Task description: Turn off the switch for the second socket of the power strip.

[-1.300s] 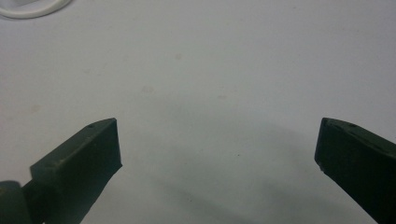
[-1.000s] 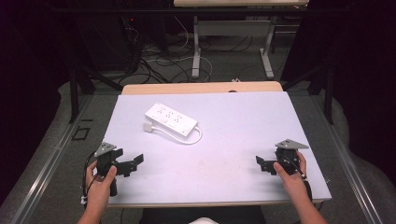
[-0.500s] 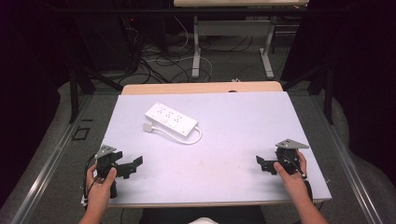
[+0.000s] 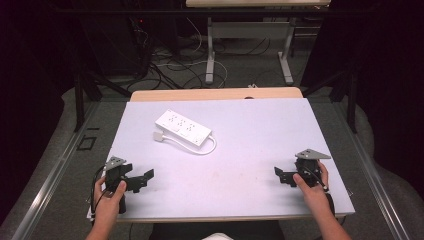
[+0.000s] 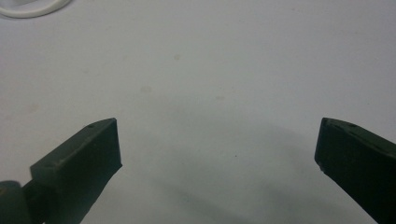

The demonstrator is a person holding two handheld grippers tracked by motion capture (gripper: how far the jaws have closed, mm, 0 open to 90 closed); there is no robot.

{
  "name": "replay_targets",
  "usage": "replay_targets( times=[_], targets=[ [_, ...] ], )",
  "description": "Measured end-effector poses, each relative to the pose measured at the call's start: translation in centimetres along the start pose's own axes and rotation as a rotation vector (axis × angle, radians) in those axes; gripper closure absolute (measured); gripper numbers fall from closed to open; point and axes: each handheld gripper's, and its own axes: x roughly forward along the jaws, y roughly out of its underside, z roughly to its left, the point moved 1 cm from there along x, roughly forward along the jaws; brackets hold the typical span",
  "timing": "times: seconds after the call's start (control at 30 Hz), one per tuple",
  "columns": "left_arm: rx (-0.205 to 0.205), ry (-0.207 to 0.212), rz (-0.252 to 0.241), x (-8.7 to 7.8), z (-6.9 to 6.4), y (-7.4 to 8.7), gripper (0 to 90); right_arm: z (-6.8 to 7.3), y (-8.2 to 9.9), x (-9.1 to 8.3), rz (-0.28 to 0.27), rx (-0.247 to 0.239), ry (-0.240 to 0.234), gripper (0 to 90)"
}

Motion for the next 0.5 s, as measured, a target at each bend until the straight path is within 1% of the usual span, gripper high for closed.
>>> replay_targets(
  times=[0.1, 0.3, 0.33, 0.37, 0.43, 0.5],
  targets=[
    [0.003, 0.0, 0.005, 0.01, 0.06, 0.01, 3.5, 0.0, 0.0, 0.07, 0.001, -0.001, -0.003, 0.0],
    [0.003, -0.004, 0.001, 0.04, 0.01, 0.02, 3.5, 0.03, -0.01, 0.08, 0.001, -0.003, -0.004, 0.0],
    [0.005, 0.002, 0.014, -0.02, 0.06, -0.02, 3.5, 0.03, -0.01, 0.1, 0.001, -0.003, -0.005, 0.0],
    [0.004, -0.002, 0.009, 0.03, 0.05, -0.01, 3.5, 0.02, 0.0, 0.11, 0.002, -0.003, -0.004, 0.0],
    [0.005, 0.0, 0.018, -0.01, 0.09, -0.04, 3.5, 0.01, 0.0, 0.11, 0.002, 0.0, -0.002, 0.0],
    [0.003, 0.0, 0.009, 0.05, 0.07, -0.03, 3.5, 0.0, 0.0, 0.11, 0.001, 0.001, -0.003, 0.0]
  ],
)
